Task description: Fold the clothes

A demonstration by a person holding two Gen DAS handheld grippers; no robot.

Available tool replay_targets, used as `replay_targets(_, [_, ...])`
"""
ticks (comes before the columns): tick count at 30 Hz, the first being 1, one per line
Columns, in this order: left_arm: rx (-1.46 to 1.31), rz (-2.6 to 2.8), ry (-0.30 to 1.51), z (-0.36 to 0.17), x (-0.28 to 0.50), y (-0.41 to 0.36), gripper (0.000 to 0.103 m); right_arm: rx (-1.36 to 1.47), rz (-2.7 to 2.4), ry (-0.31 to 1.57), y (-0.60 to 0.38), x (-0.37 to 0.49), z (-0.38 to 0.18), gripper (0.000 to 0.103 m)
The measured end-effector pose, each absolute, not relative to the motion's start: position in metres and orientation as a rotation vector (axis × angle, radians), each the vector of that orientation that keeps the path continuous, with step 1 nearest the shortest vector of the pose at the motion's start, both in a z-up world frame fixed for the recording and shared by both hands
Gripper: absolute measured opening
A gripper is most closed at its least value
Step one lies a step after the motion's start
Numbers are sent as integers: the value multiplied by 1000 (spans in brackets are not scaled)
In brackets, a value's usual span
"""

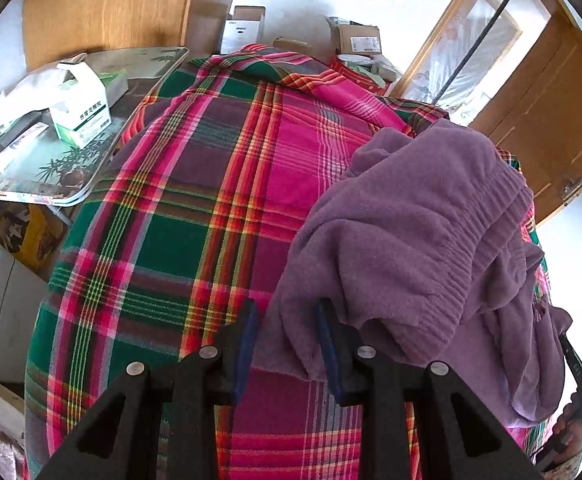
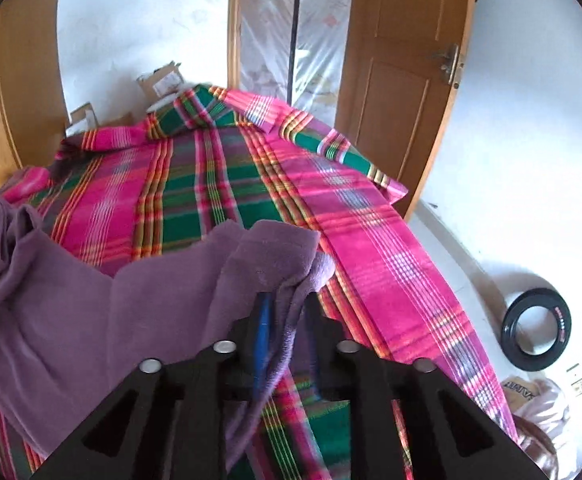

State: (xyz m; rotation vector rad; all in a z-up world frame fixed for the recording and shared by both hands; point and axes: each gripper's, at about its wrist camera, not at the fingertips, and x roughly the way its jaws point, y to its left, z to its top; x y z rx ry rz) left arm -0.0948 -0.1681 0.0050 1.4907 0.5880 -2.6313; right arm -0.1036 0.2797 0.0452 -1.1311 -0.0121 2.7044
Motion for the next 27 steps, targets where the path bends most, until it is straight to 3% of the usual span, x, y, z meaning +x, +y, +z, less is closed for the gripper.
replay_targets(2, [1476,-2632,583,10,-91,-165,30,-1112,2709,-59,276,-98,49,28])
replay_targets(9, [1377,-2769,530,44,-67,-127,30,-1086,2735,-34,275,-90,57,29])
replay_targets(20, [1764,-2940,421,29,-88,-11,30,-1071,2878,-22,252,-61,62,29])
replay_targets(27, [1977,-2921,473,8,-100,33,35,-1088,2961,-36,239,-47,60,30])
